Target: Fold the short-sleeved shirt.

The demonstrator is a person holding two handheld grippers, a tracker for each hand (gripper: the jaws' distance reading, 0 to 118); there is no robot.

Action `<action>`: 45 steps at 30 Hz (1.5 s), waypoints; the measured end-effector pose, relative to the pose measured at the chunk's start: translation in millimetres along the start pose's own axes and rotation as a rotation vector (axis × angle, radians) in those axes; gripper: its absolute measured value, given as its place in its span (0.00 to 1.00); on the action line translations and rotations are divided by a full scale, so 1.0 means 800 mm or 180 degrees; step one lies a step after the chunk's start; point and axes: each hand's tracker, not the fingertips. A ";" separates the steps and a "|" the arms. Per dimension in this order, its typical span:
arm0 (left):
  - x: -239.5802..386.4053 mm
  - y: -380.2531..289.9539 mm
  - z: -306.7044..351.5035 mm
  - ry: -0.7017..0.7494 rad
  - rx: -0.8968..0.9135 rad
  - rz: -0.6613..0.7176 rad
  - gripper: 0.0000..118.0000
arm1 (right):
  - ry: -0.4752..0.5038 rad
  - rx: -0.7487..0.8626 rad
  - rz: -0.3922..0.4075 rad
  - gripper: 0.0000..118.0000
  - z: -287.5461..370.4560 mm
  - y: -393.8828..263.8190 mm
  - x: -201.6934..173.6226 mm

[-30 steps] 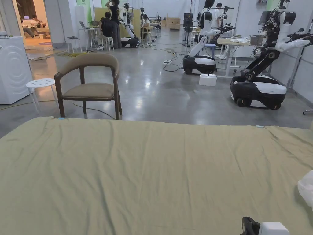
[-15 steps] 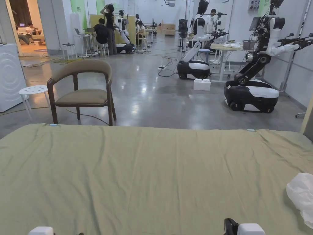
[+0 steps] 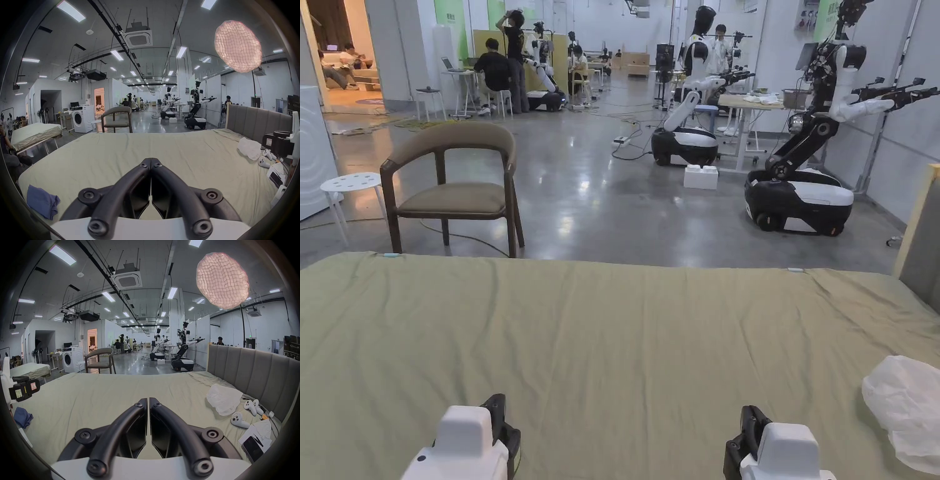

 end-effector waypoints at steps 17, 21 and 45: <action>0.000 0.004 0.018 0.0113 0.0179 -0.0094 0.00 | -0.0007 0.0111 0.0042 0.01 0.020 0.010 -0.012; 0.002 0.007 0.020 0.0067 0.0236 -0.0060 0.00 | -0.0043 0.0129 -0.0014 0.01 0.023 0.008 -0.012; -0.007 0.010 0.019 0.0314 0.0283 -0.0037 0.84 | -0.0209 0.0127 -0.0171 0.81 0.008 0.011 0.009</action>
